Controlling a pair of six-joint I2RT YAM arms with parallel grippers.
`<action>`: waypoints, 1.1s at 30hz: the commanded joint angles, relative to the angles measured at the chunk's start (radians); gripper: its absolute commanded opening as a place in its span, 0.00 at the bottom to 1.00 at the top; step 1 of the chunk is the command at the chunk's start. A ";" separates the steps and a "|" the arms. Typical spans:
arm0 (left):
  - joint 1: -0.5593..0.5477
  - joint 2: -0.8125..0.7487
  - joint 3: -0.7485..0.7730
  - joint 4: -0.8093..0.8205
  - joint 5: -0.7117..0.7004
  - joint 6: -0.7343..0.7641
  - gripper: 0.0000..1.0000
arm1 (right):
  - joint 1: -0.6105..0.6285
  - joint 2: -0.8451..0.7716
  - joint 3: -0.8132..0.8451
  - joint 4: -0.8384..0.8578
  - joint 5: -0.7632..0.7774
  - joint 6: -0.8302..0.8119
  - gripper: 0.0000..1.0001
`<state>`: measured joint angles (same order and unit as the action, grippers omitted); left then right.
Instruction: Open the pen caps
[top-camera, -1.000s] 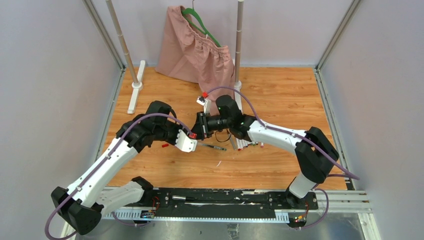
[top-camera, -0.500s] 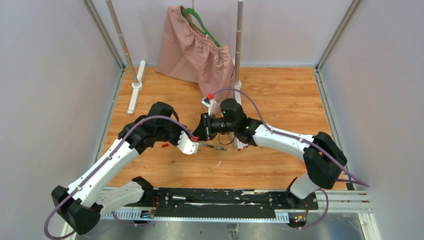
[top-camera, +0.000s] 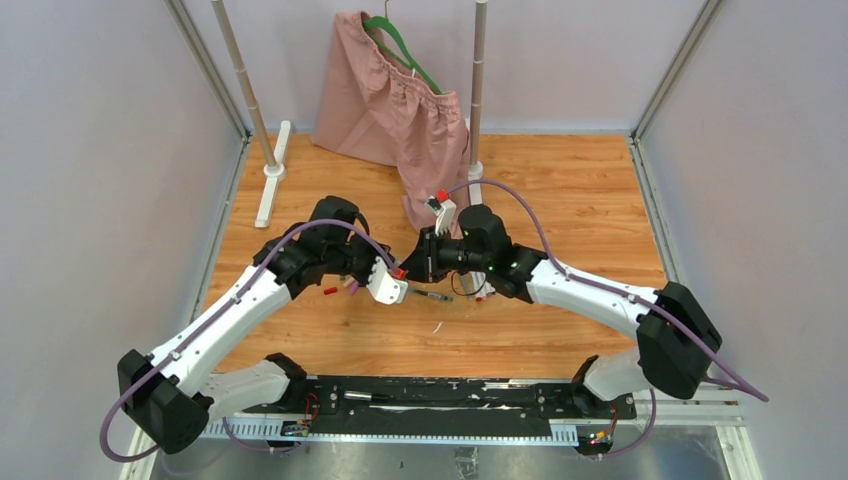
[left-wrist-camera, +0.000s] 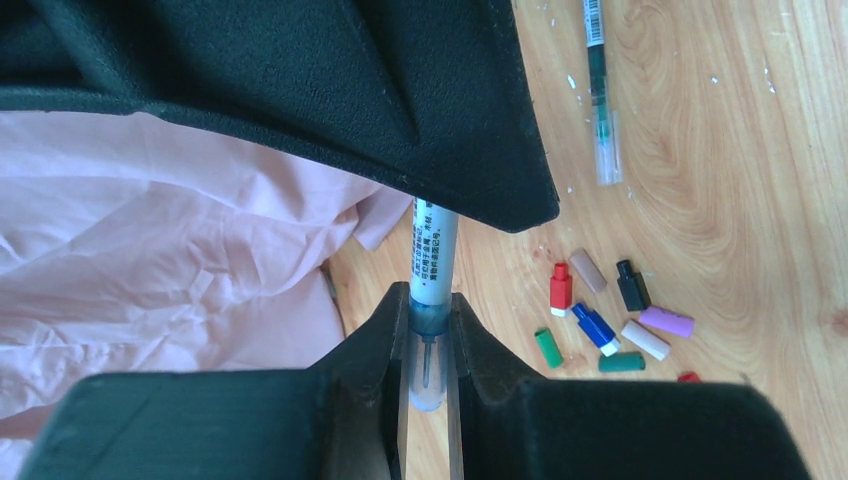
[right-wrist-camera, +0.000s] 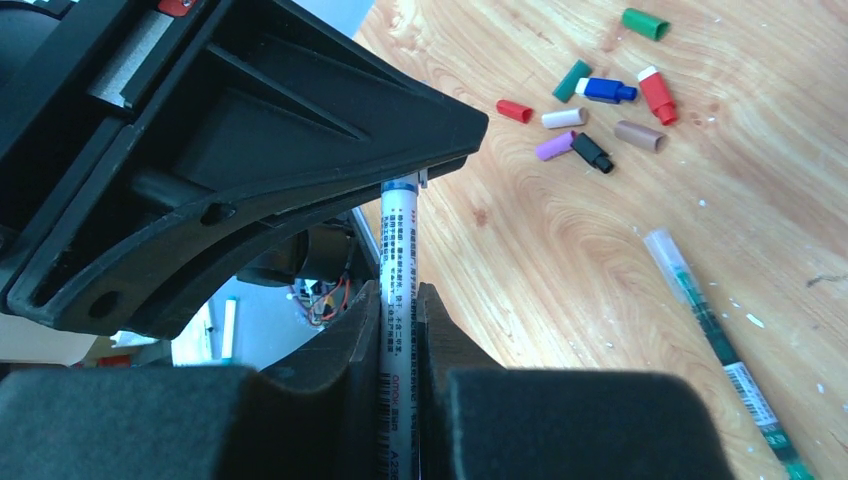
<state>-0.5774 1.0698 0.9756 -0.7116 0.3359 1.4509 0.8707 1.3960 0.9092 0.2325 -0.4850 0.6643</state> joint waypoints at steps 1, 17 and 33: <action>0.109 0.032 0.004 -0.025 -0.454 -0.024 0.00 | 0.000 -0.102 -0.062 -0.264 -0.081 -0.054 0.00; 0.223 0.085 0.013 -0.001 -0.500 0.039 0.00 | -0.002 -0.224 -0.138 -0.389 -0.023 -0.102 0.00; 0.351 0.101 -0.068 0.126 -0.578 0.215 0.00 | -0.007 -0.229 -0.135 -0.494 -0.049 -0.159 0.00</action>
<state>-0.2188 1.1851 0.9001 -0.6006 -0.1120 1.6260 0.8646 1.1770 0.7837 -0.1448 -0.4808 0.5423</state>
